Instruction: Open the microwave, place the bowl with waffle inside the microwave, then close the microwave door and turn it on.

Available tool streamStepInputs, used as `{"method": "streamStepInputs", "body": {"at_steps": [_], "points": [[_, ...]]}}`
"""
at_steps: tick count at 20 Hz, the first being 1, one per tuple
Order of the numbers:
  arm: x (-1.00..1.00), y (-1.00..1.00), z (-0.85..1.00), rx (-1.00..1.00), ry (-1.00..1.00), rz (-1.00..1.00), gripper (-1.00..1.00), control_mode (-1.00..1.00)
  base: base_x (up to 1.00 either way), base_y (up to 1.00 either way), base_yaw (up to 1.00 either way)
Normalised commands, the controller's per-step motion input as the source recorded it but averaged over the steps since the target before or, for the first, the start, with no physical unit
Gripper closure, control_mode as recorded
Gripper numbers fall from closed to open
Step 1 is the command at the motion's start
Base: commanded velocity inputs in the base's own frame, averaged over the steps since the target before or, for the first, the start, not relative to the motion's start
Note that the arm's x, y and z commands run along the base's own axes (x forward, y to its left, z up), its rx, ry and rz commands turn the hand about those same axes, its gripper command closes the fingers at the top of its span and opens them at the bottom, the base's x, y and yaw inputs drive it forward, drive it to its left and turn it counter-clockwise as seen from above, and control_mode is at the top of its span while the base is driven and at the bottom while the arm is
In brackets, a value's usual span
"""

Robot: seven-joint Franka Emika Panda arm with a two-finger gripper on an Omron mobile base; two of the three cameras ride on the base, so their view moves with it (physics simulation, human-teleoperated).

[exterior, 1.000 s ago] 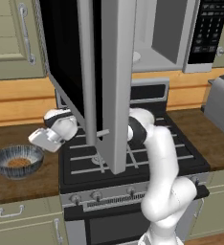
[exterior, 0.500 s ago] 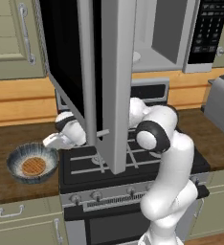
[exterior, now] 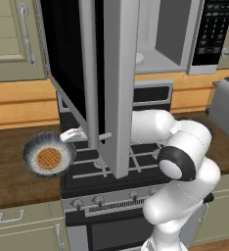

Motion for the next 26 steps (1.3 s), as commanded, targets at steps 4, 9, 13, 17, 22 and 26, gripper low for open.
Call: {"method": "streamStepInputs", "body": {"at_steps": [4, 9, 13, 17, 22, 26], "points": [[0.00, -0.73, 0.81, 0.01, -0.02, -0.04, 1.00, -1.00, 0.00, 0.00, 0.00], [0.00, -0.87, 0.49, 0.00, 0.01, -0.07, 1.00, -1.00, 0.00, 0.00, 0.00], [-0.07, -0.97, 0.29, 0.00, 0.08, -0.19, 1.00, -1.00, 0.00, 0.00, 0.00], [-0.17, -0.99, 0.61, 0.03, 0.20, -0.26, 1.00, -1.00, 0.00, 0.00, 0.00], [-0.01, -0.97, 0.80, 0.05, 0.19, -0.30, 1.00, -1.00, 0.00, 0.00, 0.00], [-0.20, -0.83, 0.81, 0.02, 0.04, -0.27, 1.00, -1.00, 0.00, 0.00, 0.00]]}}
